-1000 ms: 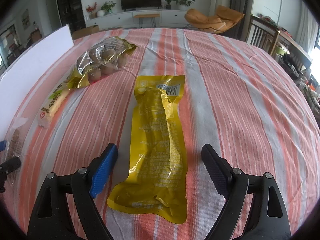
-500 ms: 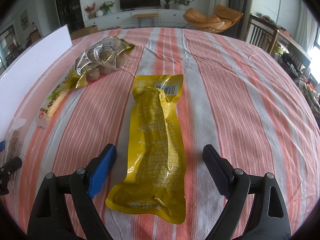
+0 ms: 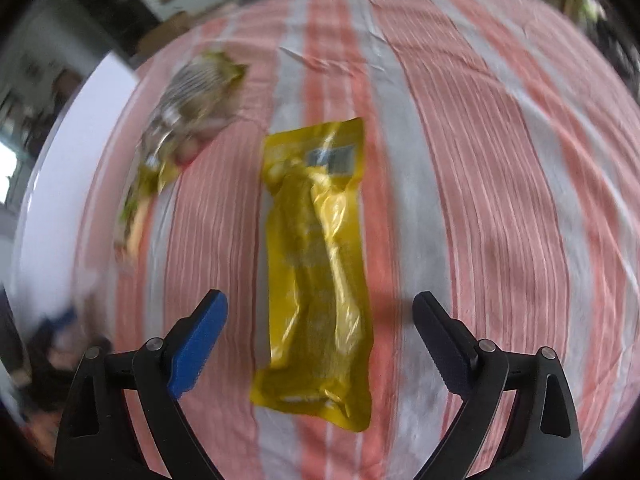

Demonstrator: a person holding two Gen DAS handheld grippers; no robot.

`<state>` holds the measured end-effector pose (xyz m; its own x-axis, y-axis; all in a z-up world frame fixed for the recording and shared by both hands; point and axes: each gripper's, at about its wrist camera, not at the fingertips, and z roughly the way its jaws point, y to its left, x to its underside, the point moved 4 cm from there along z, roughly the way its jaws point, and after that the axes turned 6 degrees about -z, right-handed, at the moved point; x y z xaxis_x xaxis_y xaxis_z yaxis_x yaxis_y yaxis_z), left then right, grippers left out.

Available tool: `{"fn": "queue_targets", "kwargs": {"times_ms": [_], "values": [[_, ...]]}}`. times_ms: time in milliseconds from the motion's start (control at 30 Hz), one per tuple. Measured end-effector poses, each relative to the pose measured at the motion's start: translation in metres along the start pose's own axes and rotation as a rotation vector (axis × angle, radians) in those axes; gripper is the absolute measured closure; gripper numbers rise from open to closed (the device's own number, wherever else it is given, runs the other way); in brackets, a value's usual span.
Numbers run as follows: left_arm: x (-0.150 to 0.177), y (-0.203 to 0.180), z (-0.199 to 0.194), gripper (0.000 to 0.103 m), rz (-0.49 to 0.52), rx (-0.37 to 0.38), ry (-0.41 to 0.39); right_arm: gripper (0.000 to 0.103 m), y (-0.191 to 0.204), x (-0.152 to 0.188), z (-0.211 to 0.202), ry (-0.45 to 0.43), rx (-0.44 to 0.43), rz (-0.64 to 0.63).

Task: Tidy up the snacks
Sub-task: 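Grasp the clear hawthorn-bar bag with the left tool while the right tool holds the yellow pouch, then carry both packets into the white box and open both tools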

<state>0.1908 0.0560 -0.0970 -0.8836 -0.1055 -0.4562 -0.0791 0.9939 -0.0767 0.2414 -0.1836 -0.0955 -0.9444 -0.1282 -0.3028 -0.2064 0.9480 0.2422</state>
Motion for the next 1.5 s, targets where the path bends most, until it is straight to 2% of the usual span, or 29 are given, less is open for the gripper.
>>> {"fn": "queue_targets", "kwargs": {"times_ms": [33, 100, 133, 167, 200, 233, 300, 400, 500, 567, 667, 733, 800, 867, 967, 1033, 1100, 1133, 1233, 1300, 1367, 1500], "values": [[0.001, -0.002, -0.003, 0.036, 0.001, 0.018, -0.014, 0.007, 0.0, -0.005, 0.002, 0.013, 0.004, 0.001], [0.004, -0.002, -0.009, 0.049, -0.023, 0.051, -0.026, 0.008, 0.006, -0.01, 0.007, 0.022, 0.052, -0.052], [0.006, 0.0, -0.012, 0.051, -0.043, 0.076, -0.025, 0.015, 0.009, -0.011, 0.008, 0.026, 0.09, -0.086], [0.009, 0.002, -0.016, 0.051, -0.082, 0.13, -0.027, 0.036, 0.014, -0.01, 0.01, 0.029, 0.144, -0.132], [0.013, 0.005, -0.02, 0.052, -0.122, 0.19, -0.026, 0.05, 0.018, -0.008, 0.009, 0.022, 0.206, -0.174], [0.016, 0.005, -0.022, 0.052, -0.153, 0.234, -0.026, 0.055, 0.023, -0.005, 0.004, 0.007, 0.228, -0.195], [0.025, 0.008, -0.031, 0.052, -0.206, 0.305, -0.036, 0.058, 0.018, 0.001, 0.0, 0.011, 0.159, -0.122], [0.028, 0.011, -0.054, 0.052, -0.267, 0.42, -0.062, 0.059, 0.011, 0.011, -0.019, -0.047, 0.02, -0.024], [0.012, 0.015, -0.085, 0.052, -0.3, 0.487, -0.12, 0.059, 0.021, 0.014, -0.048, -0.125, -0.141, 0.039], [-0.004, 0.034, -0.111, 0.052, -0.331, 0.515, -0.183, 0.059, 0.042, 0.009, -0.064, -0.157, -0.231, 0.042], [-0.024, 0.072, -0.145, 0.052, -0.371, 0.486, -0.265, 0.059, 0.103, -0.008, -0.081, -0.188, -0.345, -0.016], [-0.036, 0.111, -0.161, 0.052, -0.4, 0.393, -0.318, 0.059, 0.156, -0.019, -0.09, -0.208, -0.428, -0.071], [-0.046, 0.155, -0.168, 0.051, -0.441, 0.261, -0.344, 0.058, 0.206, -0.027, -0.096, -0.214, -0.505, -0.129], [-0.05, 0.189, -0.167, 0.051, -0.476, 0.165, -0.35, 0.058, 0.258, -0.035, -0.096, -0.21, -0.56, -0.192], [-0.05, 0.235, -0.156, 0.048, -0.536, 0.018, -0.331, 0.055, 0.341, -0.041, -0.085, -0.194, -0.598, -0.311], [-0.045, 0.256, -0.146, 0.033, -0.582, -0.057, -0.31, 0.049, 0.381, -0.039, -0.069, -0.161, -0.606, -0.366], [-0.039, 0.267, -0.144, 0.023, -0.602, -0.073, -0.318, 0.036, 0.405, -0.037, -0.054, -0.152, -0.597, -0.386], [-0.035, 0.268, -0.148, 0.018, -0.604, -0.084, -0.333, 0.031, 0.41, -0.039, -0.05, -0.16, -0.58, -0.391], [-0.027, 0.255, -0.158, 0.007, -0.591, -0.107, -0.406, 0.03, 0.406, -0.038, -0.047, -0.209, -0.539, -0.4], [-0.02, 0.24, -0.165, 0.006, -0.58, -0.08, -0.441, 0.026, 0.383, -0.031, -0.049, -0.249, -0.509, -0.417], [-0.017, 0.218, -0.17, 0.006, -0.553, -0.007, -0.459, 0.025, 0.353, -0.02, -0.051, -0.295, -0.436, -0.447], [-0.011, 0.134, -0.177, 0.006, -0.423, 0.183, -0.478, 0.025, 0.254, 0.015, -0.038, -0.357, -0.173, -0.487]]}}
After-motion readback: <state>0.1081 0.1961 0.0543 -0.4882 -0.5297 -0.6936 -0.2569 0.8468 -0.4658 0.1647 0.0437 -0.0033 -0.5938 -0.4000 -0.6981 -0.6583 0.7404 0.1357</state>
